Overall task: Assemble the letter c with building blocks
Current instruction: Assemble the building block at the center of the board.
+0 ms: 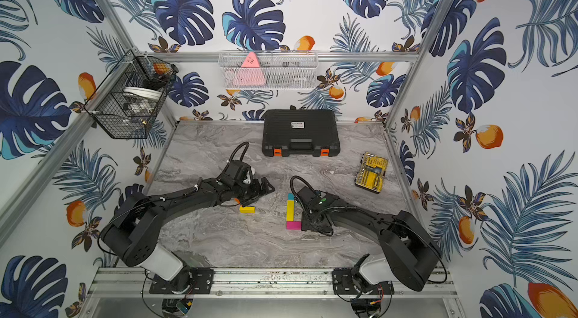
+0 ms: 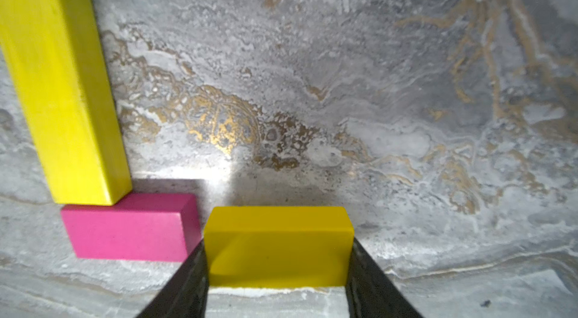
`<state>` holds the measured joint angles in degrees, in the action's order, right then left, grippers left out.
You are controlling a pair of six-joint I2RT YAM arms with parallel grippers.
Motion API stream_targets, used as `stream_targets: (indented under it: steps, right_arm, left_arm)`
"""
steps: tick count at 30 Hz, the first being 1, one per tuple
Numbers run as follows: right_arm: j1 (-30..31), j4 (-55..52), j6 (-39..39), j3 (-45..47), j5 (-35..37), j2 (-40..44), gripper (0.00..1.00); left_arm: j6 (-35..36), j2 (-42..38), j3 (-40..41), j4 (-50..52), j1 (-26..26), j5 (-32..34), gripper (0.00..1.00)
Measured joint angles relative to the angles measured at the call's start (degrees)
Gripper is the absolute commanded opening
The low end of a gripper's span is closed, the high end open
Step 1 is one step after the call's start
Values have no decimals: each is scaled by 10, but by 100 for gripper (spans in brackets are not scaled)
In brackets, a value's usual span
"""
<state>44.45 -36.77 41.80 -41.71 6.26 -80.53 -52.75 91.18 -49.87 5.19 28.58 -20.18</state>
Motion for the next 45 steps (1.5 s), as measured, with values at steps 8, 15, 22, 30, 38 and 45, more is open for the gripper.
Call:
stream_targets:
  steps: [8,15,22,30,38,45]
  right_arm:
    - [6,1,7,-2,0,-21,76]
    - [9,-5,9,-12,3,-1,83]
    - [8,-24,19,-16,5,42,84]
    - [8,-49,26,10,-2,69,85]
    - [8,-62,32,42,-13,85,83]
    - [8,-58,31,48,-14,65,72]
  left_arm:
    - [0,0,0,-1,0,-2,99]
    - [-2,0,0,-2,0,-5,99]
    - [-12,8,2,-9,12,-13,99]
    - [-21,21,2,-13,77,-11,99]
    - [-59,29,24,-43,115,6,99]
    - [-79,42,19,-62,139,12,99]
